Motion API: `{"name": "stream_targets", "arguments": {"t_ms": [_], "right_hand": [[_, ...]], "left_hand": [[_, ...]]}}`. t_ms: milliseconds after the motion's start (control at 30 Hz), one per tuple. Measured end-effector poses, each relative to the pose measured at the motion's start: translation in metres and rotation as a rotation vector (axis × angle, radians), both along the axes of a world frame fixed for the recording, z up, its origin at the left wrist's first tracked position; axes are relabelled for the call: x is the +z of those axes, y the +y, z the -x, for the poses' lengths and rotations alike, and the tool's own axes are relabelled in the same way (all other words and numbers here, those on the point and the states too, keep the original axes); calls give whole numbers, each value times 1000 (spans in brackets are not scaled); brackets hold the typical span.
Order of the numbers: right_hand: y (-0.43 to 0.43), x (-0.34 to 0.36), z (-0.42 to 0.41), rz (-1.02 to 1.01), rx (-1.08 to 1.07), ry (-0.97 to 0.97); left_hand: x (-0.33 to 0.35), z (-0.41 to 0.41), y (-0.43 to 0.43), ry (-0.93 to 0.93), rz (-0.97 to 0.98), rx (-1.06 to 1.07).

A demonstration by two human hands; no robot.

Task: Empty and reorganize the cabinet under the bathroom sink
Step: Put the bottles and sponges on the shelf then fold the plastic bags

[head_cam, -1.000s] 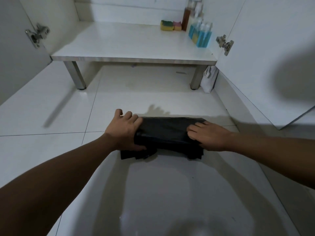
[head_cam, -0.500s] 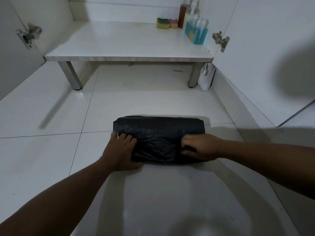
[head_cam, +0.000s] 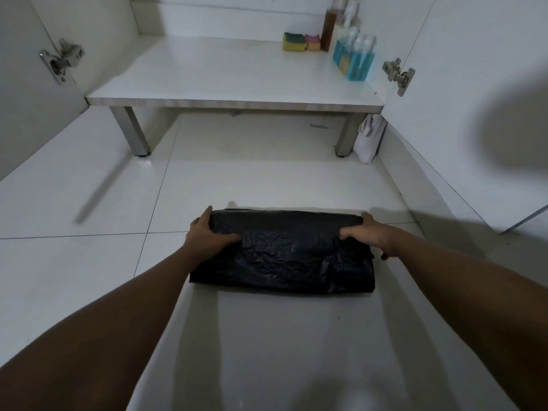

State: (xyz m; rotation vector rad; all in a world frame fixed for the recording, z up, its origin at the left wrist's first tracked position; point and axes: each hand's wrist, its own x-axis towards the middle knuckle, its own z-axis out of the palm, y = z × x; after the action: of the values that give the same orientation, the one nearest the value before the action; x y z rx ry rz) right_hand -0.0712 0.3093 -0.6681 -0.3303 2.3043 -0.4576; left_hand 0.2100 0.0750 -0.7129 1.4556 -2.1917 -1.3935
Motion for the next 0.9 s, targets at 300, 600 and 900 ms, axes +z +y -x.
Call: {"name": "stream_targets", "arguments": {"t_ms": [300,600,900], "right_hand": [[-8,-26,4,209,-129,-134],[-12,-29,13,273,-219,-193],[-15,-19,7,444,-225,-294]], "left_hand": [[-1,4,-26,-55,-187,-4],[7,5,-38,-167,-302,-83],[11,-4,-31,5,-419,-43]]}}
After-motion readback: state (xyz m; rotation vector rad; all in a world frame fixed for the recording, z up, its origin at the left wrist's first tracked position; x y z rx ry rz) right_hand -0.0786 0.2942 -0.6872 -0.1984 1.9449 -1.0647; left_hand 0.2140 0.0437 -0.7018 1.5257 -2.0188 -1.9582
